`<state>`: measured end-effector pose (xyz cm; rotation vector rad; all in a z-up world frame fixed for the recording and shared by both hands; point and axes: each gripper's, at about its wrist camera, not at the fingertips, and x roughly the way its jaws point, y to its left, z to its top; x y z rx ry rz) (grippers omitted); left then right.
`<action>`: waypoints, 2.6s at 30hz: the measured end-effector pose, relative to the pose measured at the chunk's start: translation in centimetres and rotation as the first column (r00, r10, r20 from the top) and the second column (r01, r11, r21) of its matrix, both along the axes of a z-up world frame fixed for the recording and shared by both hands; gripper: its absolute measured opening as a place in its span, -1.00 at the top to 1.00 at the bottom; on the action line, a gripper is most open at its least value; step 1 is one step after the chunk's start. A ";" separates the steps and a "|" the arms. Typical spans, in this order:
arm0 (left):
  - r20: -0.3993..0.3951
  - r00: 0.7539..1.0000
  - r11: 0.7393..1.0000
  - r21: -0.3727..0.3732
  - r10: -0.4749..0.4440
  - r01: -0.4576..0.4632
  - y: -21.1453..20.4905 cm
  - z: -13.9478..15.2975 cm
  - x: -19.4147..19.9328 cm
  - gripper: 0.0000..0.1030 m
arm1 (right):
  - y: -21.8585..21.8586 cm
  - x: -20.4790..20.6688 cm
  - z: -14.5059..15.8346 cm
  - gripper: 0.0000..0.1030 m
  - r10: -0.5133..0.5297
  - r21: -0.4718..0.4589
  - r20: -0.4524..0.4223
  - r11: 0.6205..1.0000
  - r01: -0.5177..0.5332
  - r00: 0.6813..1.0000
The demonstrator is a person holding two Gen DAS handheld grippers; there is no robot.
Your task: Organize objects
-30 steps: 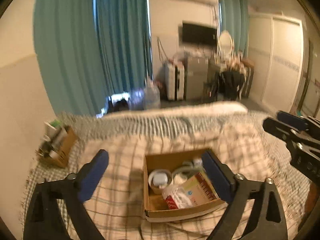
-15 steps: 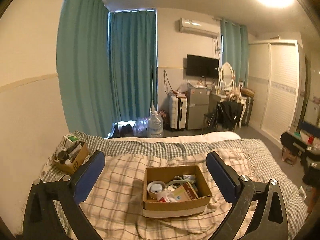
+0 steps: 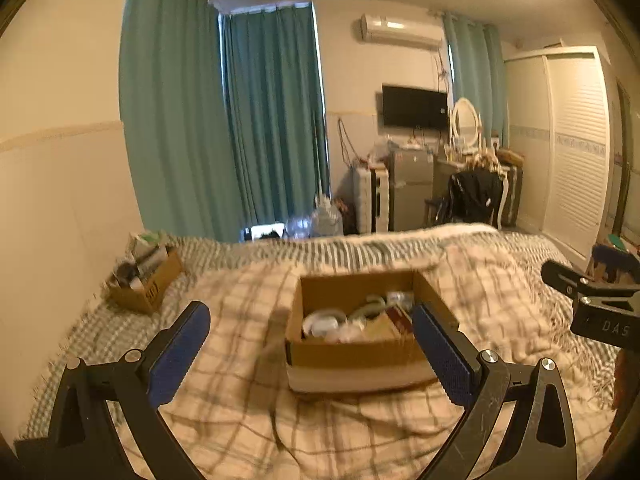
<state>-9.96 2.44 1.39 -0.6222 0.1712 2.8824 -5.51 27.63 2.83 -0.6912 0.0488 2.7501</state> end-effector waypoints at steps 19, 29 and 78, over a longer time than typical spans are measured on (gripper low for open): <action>0.076 0.997 1.000 0.008 0.006 -0.007 0.6 -1.8 -0.2 -1.00 | -0.7 -0.7 -2.2 -0.99 0.038 0.012 0.057 0.999 -0.039 0.998; 0.085 0.996 0.999 0.023 0.021 -0.023 -0.1 -1.6 -0.3 -1.00 | -1.8 -1.0 -2.1 -0.99 0.056 0.032 0.074 0.998 -0.059 0.996; 0.107 0.994 0.999 0.028 0.034 -0.037 -0.6 -2.2 -0.5 -1.00 | -2.3 -1.4 -2.4 -0.99 0.060 0.040 0.088 0.997 -0.064 0.994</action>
